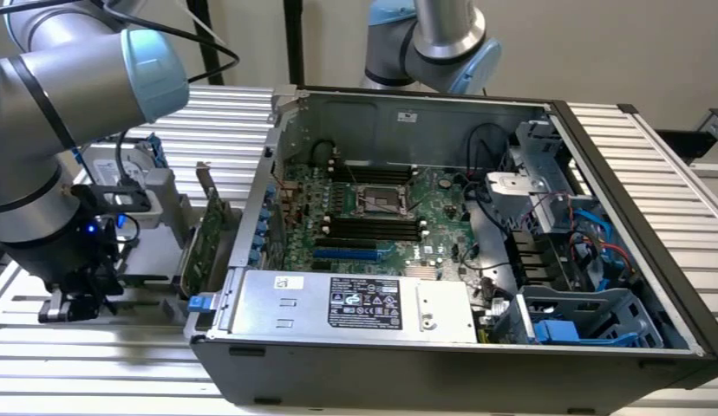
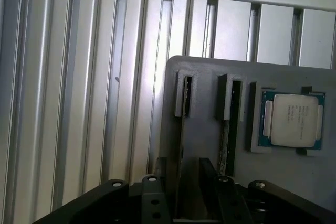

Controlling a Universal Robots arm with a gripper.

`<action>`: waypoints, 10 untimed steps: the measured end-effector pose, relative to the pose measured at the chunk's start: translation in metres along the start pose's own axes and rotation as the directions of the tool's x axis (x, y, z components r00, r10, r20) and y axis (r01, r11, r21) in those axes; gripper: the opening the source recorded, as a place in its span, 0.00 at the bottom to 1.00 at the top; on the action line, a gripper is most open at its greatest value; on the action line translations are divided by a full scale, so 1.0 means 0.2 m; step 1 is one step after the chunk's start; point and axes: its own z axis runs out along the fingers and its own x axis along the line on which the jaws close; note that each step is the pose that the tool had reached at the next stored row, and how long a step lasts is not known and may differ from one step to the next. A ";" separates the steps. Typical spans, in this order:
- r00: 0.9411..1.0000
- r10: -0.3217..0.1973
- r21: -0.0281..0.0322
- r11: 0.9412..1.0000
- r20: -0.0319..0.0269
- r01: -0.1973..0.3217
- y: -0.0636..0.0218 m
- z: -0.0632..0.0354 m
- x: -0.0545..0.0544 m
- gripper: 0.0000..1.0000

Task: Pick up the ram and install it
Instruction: 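Pick up the ram and move it above insertion slot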

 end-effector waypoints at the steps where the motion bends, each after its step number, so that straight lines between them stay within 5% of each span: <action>1: 1.000 0.000 0.000 1.000 0.000 0.000 0.000 0.000 0.00 0.00; 10: 1.000 0.000 0.000 1.000 0.000 0.000 -0.001 0.000 0.00 0.00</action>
